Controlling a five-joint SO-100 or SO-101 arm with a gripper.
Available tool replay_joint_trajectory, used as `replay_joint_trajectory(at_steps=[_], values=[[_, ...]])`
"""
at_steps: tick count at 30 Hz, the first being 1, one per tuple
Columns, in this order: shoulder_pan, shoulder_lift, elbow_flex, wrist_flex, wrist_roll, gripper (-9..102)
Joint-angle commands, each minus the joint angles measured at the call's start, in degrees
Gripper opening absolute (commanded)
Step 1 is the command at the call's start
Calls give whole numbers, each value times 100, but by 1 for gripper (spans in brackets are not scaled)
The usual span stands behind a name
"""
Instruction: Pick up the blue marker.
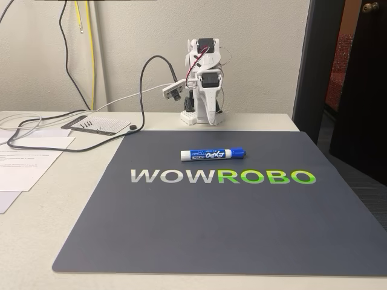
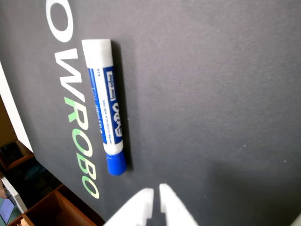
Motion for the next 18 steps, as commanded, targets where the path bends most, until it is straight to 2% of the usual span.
replay_joint_trajectory(at_steps=[1,18], values=[[53,343,334,53,18,0],[70,343,334,53,9,0]])
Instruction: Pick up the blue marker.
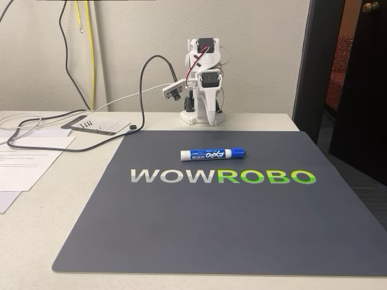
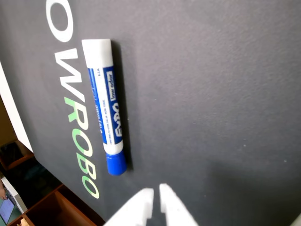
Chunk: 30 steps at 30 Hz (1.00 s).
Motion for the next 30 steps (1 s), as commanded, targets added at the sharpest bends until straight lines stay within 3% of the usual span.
replay_joint_trajectory(at_steps=[1,22,30], values=[[70,343,334,53,0,0],[-9,272,114,-88,-70,0],[44,-2654,-2426,387,-193,0]])
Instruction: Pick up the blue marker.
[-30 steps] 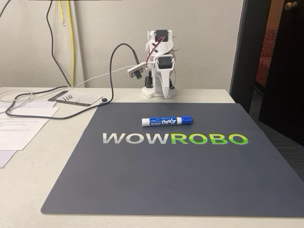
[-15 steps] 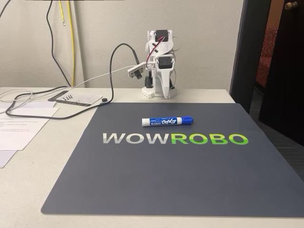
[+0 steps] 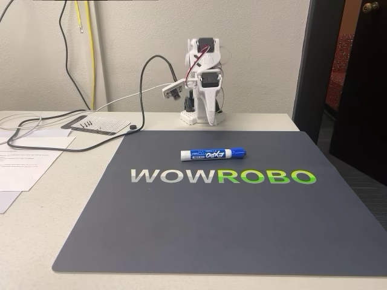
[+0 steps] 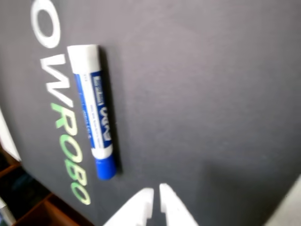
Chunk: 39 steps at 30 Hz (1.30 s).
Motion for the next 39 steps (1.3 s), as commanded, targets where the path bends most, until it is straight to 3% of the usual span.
replay_joint_trajectory(at_steps=[1,11,28,39], values=[[0,-1978,-1995,396,-176,0],[9,-3718,-3393,448,-378,1],[299,-4799,-3437,-9,-589,20],[264,-5810,-3445,-782,-545,20]])
